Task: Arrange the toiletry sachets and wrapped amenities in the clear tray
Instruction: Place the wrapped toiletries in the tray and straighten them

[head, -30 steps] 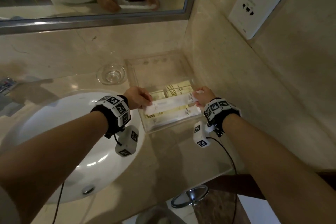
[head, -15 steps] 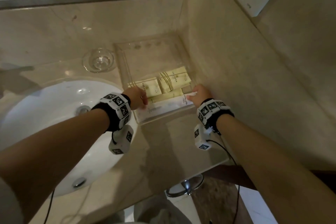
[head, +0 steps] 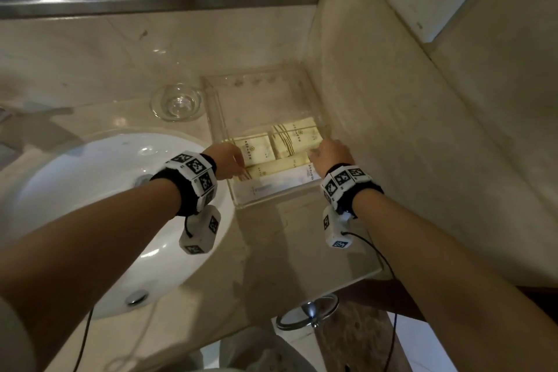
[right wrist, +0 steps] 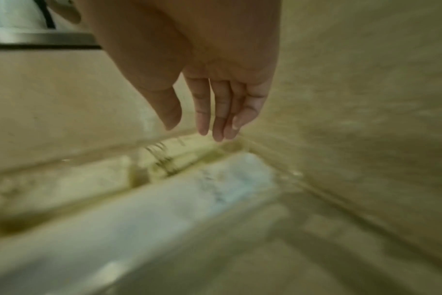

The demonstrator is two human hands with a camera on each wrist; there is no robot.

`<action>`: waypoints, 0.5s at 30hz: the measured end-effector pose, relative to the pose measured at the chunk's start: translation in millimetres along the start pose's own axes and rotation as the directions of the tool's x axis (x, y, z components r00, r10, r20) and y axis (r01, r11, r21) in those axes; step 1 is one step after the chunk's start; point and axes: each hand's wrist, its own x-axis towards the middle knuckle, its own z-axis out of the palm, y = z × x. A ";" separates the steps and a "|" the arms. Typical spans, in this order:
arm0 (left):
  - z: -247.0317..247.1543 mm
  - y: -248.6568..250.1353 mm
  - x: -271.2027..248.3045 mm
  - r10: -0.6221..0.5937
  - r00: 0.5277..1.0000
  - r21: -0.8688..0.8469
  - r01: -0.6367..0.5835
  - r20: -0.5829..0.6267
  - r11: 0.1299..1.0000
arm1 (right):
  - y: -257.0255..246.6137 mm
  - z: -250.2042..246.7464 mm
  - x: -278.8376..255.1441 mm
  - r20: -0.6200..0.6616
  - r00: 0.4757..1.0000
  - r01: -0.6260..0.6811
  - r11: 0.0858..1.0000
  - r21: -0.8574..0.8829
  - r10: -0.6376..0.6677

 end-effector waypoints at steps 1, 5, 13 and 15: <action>-6.0 -3.3 -3.1 -0.003 1.000 -0.023 0.002 -0.030 1.000 | -9.3 -2.3 0.0 0.030 1.000 0.003 1.000 0.031 -0.004; -38.2 -22.6 -23.8 -0.044 0.988 -0.164 0.018 -0.151 0.986 | -68.3 -11.6 -12.0 0.052 0.992 0.105 0.986 0.130 -0.113; -102.7 -120.0 -96.8 -0.222 0.906 -0.402 0.064 -0.359 0.913 | -214.9 3.7 -69.5 -0.063 0.883 0.461 0.836 0.297 -0.464; -113.5 -156.8 -122.4 -0.295 0.868 -0.459 0.090 -0.399 0.884 | -255.1 16.9 -92.4 -0.059 0.825 0.544 0.762 0.351 -0.562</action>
